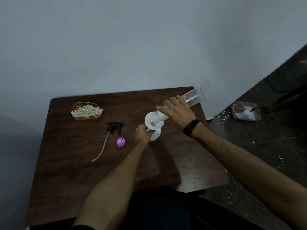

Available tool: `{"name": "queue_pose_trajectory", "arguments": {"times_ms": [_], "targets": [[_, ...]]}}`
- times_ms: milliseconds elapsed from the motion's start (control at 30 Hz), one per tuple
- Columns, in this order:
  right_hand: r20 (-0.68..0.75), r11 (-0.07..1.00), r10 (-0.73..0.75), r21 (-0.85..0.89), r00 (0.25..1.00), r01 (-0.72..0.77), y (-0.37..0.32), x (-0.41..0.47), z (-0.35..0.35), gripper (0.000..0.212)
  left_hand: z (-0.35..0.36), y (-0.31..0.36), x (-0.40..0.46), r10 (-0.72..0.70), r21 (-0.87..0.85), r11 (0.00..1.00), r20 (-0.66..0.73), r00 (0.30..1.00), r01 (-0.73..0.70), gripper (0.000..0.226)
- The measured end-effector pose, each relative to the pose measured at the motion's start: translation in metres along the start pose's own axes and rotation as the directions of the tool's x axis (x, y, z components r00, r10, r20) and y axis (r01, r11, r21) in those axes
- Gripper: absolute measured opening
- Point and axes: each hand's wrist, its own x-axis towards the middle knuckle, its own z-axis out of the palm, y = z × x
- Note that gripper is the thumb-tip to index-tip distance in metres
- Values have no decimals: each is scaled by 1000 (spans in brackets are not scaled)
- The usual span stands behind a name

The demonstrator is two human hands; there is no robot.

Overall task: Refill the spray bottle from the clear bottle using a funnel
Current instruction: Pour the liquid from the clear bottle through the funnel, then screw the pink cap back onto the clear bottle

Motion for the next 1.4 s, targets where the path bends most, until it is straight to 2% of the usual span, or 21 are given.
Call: {"name": "queue_pose_trajectory", "arguments": {"times_ms": [200,300,400,467,600,700,767,867,1000,1133,1200,1300,1400], "targets": [[20,997,70,35,997,-71,-7,1,2,42,-3,3,-2,26,12,1000,38,999,-27,54],[152,960,197,170,969,-222,-8,-1,1,51,-4,0,-2,35,19,999,37,999,-36,65],[293,871,306,299,906,-391,-11,-4,2,64,-7,4,-8,39,18,999,51,998,-40,58],[359,791,354,378,864,-481,-15,-6,4,67,-9,3,-10,39,35,999,66,997,-42,43],[394,631,404,533,826,-563,-20,-13,13,58,-16,-1,-13,49,48,997,99,994,-54,49],[379,369,429,755,820,-543,-24,-20,11,53,-22,-13,-12,53,107,992,116,992,-66,55],[408,200,447,822,796,-533,-29,-26,8,53,-27,-25,-9,51,118,991,92,994,-61,66],[405,69,456,871,792,-486,-39,-41,11,49,-38,-37,-12,-30,91,995,45,999,26,71],[357,22,418,915,835,-403,-62,-63,14,53,-60,-47,-24,-80,204,975,-71,994,93,67],[396,17,342,904,852,-427,-90,-77,17,57,-75,-63,-28,-94,349,928,-124,988,132,69],[412,37,302,896,860,-443,-102,-79,21,58,-82,-70,-25,-88,437,892,-87,992,117,74],[418,111,251,884,873,-455,-117,-77,25,61,-89,-76,-16,-96,543,838,44,994,56,83],[444,161,227,861,867,-483,-129,-69,28,63,-92,-79,-12,-167,614,788,142,976,45,83]]}}
